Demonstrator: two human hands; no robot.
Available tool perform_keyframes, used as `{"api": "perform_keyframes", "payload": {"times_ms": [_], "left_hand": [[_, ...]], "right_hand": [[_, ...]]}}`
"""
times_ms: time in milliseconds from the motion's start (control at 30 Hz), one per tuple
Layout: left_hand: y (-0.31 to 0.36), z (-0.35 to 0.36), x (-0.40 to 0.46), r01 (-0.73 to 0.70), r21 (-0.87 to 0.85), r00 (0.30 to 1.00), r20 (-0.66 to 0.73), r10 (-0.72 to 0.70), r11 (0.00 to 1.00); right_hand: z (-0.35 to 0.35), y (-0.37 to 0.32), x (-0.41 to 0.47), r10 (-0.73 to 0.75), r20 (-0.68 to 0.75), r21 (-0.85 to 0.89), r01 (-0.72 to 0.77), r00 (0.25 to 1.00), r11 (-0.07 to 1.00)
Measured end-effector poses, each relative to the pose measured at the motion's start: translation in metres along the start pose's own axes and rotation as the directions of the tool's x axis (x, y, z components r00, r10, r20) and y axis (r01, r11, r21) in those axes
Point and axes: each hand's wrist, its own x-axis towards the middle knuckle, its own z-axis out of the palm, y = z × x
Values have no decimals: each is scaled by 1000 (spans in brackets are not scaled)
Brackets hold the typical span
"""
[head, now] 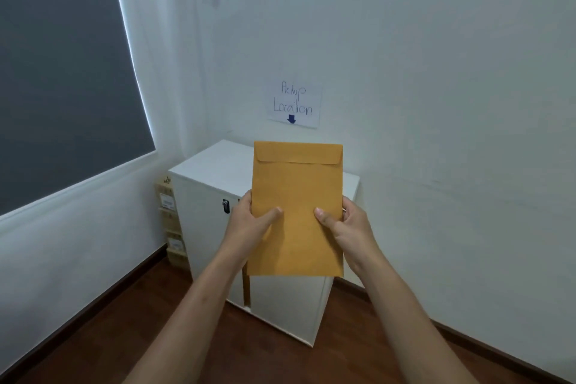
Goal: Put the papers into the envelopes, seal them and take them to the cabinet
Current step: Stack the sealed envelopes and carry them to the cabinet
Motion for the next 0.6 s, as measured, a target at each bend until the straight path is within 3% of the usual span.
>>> {"api": "perform_keyframes", "payload": {"times_ms": [600], "left_hand": [[-76,-26,227,160,27,984,-86,-157,987]], "right_hand": [[74,77,226,124,39,22,-125,992,992]]}}
